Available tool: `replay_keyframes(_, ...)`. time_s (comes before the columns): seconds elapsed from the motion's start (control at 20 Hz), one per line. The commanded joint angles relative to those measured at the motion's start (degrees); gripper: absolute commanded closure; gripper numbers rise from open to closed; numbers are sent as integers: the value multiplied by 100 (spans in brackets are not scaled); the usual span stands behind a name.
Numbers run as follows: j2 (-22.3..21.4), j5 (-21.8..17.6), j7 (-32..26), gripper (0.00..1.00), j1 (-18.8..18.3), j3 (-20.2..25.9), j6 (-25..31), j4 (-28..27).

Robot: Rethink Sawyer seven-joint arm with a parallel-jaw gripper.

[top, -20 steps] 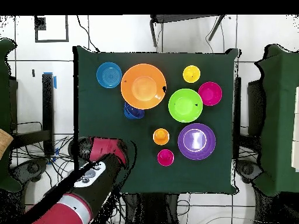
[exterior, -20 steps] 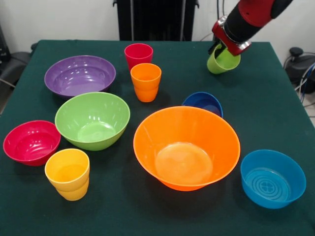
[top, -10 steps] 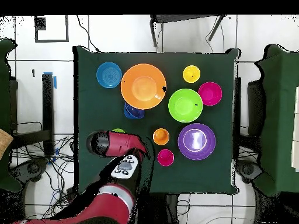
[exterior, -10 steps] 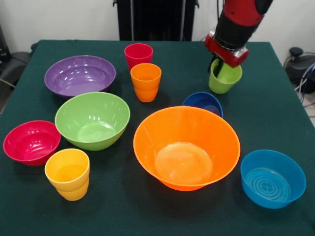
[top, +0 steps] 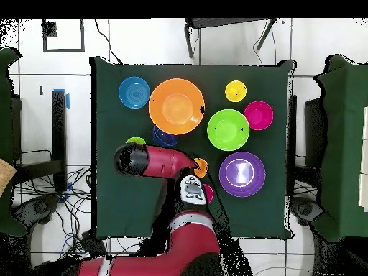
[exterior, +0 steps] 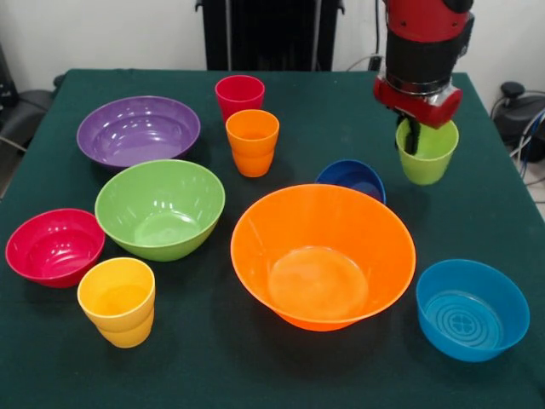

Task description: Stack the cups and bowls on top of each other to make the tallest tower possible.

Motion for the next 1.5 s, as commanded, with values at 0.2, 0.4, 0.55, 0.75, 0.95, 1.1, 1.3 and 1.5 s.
replay_keyframes(0.2, -512, -525, -1336, 100, -716, 2046, 1034, 334)
replay_keyframes(0.4, -811, -984, -889, 100, -395, 1496, 729, 10)
replay_keyframes(0.55, -942, -1400, -757, 100, -102, 901, 1131, -654)
replay_keyframes(0.75, -756, -2065, -663, 100, 155, 303, 1089, -1522)
replay_keyframes(0.95, -533, -2327, -762, 100, -21, 342, 1026, -1914)
replay_keyframes(1.1, -484, -2421, -923, 100, -212, 497, 1104, -2098)
replay_keyframes(1.3, -427, -2524, -1215, 100, -443, 670, 1517, -2399)
replay_keyframes(1.5, -485, -2599, -1520, 100, -672, 813, 1824, -2437)
